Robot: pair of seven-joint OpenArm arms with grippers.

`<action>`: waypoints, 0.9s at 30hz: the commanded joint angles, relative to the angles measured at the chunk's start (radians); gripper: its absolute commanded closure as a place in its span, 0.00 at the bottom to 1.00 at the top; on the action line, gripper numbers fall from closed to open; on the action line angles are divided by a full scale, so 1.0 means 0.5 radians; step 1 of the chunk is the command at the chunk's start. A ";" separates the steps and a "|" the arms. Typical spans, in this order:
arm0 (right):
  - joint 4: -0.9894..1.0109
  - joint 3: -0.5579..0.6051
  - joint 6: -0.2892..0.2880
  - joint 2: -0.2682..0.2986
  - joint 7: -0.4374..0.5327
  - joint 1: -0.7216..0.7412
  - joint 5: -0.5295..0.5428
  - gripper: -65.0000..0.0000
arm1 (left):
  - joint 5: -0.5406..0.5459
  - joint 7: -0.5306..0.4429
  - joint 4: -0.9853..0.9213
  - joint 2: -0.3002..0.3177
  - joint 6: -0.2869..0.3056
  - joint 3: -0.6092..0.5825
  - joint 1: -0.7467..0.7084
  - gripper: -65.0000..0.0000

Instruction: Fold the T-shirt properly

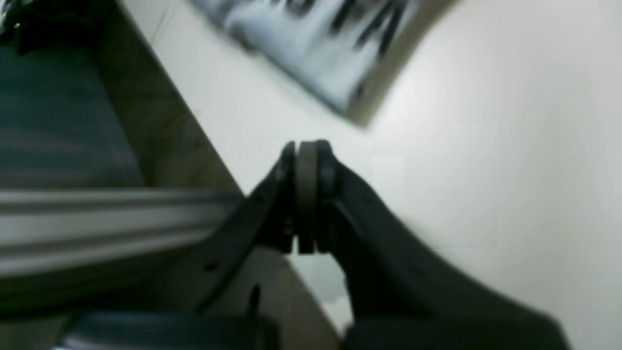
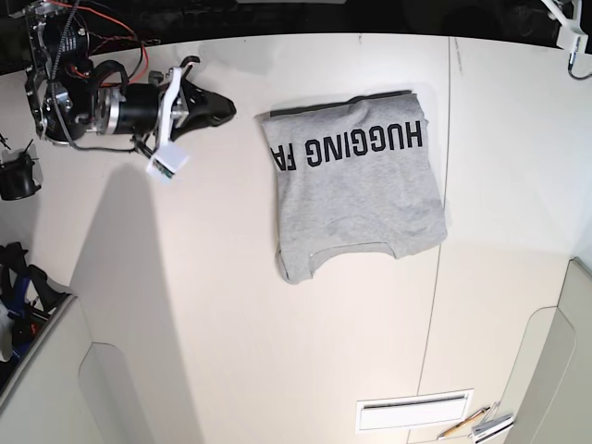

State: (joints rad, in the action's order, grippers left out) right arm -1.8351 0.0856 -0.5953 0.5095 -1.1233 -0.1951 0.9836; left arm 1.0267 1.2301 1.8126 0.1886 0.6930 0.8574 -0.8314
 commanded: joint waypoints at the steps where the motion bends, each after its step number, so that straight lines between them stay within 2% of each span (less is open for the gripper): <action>1: -0.031 -0.015 -0.015 0.072 0.030 -0.020 0.053 1.00 | 0.001 -0.028 0.031 -0.004 0.010 0.015 -0.042 1.00; 6: -0.031 -0.014 -0.017 0.207 -0.001 -0.269 0.061 1.00 | -0.121 -0.029 0.027 -0.044 0.010 -0.005 -0.140 1.00; 12: -0.031 0.038 -0.030 0.222 -0.014 -0.593 0.003 1.00 | -0.211 -0.116 -0.040 -0.045 0.010 -0.187 -0.256 1.00; 16: -0.026 0.210 -0.030 0.222 -0.013 -0.712 -0.304 1.00 | -0.462 -0.338 -0.198 -0.043 0.010 -0.451 -0.275 1.00; 19: -0.003 0.376 -0.026 0.221 0.005 -0.741 -0.562 1.00 | -0.712 -0.617 -0.362 -0.014 0.010 -0.676 -0.253 1.00; 20: 0.014 0.429 -0.021 0.221 0.014 -0.741 -0.622 1.00 | -0.783 -0.687 -0.425 0.007 -0.016 -0.754 -0.233 1.00; 23: 0.105 0.557 -0.021 0.221 0.108 -0.730 -0.750 1.00 | -1.007 -0.764 -0.634 0.075 -0.200 -0.992 -0.137 1.00; 27: 0.356 0.687 -0.021 0.221 0.317 -0.730 -0.911 1.00 | -1.132 -0.965 -0.970 0.184 -0.343 -1.291 0.026 1.00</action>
State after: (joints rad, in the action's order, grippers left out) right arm -1.6451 0.4313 -0.6033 0.6064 -0.9524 -0.5510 0.5182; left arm 0.4530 0.7422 1.3159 0.2737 0.5159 0.2050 -0.8001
